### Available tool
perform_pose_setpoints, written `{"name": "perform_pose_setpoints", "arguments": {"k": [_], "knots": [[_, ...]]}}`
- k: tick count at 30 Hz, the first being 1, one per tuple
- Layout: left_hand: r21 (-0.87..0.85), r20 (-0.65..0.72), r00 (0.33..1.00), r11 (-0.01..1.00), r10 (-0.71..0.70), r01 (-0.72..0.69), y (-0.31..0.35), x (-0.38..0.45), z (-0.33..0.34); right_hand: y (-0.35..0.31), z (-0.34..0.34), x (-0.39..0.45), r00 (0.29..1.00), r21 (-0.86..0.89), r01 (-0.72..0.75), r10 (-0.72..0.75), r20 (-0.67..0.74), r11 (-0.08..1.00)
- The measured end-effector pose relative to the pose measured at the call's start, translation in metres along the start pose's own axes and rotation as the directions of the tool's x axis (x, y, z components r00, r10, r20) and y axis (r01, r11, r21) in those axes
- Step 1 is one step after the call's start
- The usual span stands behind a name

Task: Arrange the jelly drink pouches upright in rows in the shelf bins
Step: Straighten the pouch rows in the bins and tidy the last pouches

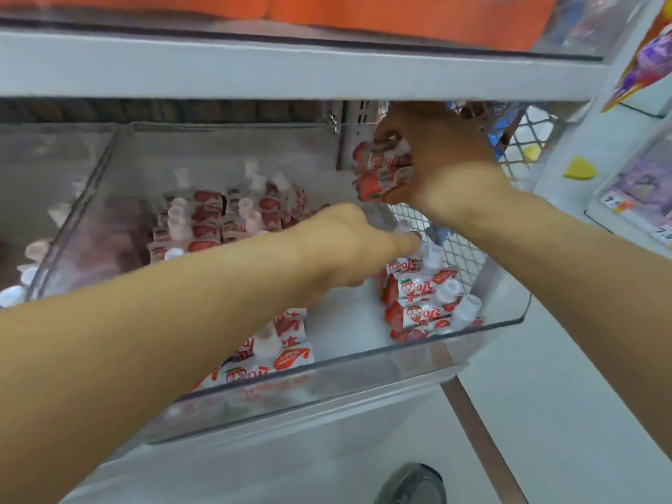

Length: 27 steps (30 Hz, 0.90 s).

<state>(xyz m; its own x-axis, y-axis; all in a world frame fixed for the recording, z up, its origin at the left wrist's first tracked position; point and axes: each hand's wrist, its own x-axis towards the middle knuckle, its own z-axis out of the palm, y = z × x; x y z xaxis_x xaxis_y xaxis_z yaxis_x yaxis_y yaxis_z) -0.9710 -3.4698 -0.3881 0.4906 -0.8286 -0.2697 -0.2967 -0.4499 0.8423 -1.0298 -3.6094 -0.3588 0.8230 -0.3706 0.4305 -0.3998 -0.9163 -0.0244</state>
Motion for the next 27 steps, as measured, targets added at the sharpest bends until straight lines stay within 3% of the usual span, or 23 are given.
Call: {"name": "perform_pose_setpoints", "arguments": {"k": [2, 4, 7, 10, 13, 15, 18, 27], "knots": [[0.090, 0.025, 0.999, 0.996, 0.025, -0.027, -0.001, 0.009, 0.010, 0.003, 0.005, 0.012, 0.972, -0.050, -0.014, 0.025, 0.233, 0.999], [0.299, 0.080, 0.997, 0.954, 0.003, -0.027, -0.002, 0.013, 0.010, 0.004, 0.009, 0.022, 0.877, -0.082, 0.033, 0.010, 0.481, 0.996], [0.620, 0.068, 0.986, 0.768, 0.151, -0.161, 0.005, 0.019, -0.015, 0.002, 0.005, 0.036, 0.769, -0.132, 0.141, -0.025, 0.638, 0.981], [0.739, 0.087, 0.961, 0.630, 0.261, -0.238, 0.010, 0.029, -0.048, 0.003, -0.007, 0.042, 0.720, -0.116, 0.159, -0.035, 0.693, 0.980], [0.865, 0.183, 0.963, 0.432, 0.200, -0.254, 0.004, 0.059, -0.056, 0.005, -0.006, 0.041, 0.709, -0.079, 0.165, -0.063, 0.703, 0.983], [0.890, 0.246, 0.958, 0.357, 0.150, -0.284, 0.001, 0.081, -0.053, 0.005, -0.003, 0.039, 0.716, -0.074, 0.160, -0.065, 0.695, 0.984], [0.889, 0.329, 0.940, 0.305, 0.095, -0.342, -0.004, 0.104, -0.047, 0.007, -0.003, 0.037, 0.716, -0.064, 0.160, -0.071, 0.695, 0.985], [0.874, 0.350, 0.907, 0.265, 0.234, -0.406, -0.009, 0.107, -0.067, 0.009, 0.000, 0.028, 0.744, -0.049, 0.102, -0.043, 0.667, 0.994]]}}
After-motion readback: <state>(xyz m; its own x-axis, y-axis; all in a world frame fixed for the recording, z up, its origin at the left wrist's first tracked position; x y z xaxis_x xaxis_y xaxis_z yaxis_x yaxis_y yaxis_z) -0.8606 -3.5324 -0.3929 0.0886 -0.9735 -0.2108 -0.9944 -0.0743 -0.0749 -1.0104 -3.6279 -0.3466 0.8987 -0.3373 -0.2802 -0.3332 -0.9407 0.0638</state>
